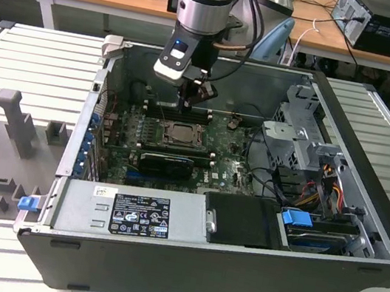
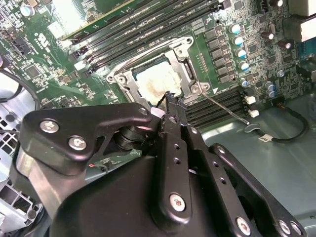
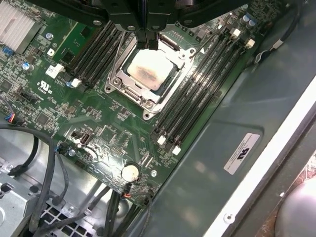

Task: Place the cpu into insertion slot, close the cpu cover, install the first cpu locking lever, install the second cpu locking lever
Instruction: 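Install the first cpu locking lever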

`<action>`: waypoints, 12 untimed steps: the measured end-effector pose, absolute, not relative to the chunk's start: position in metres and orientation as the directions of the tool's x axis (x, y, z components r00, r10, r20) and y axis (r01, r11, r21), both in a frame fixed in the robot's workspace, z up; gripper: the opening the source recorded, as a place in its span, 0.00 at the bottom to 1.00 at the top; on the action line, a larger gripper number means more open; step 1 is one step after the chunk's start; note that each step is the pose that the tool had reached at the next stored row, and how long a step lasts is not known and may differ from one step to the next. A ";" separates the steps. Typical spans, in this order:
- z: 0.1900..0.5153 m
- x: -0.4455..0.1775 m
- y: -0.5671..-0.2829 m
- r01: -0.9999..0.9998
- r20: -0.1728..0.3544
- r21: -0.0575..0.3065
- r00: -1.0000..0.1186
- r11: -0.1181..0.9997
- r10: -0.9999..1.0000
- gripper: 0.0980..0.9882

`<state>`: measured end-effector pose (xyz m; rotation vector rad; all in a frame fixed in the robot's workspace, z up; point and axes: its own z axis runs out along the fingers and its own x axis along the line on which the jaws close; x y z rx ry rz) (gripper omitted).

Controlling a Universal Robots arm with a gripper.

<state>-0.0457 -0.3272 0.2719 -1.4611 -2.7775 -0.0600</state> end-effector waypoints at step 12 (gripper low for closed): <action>0.272 -0.046 -0.327 0.736 0.020 0.033 -0.677 0.676 0.736 0.01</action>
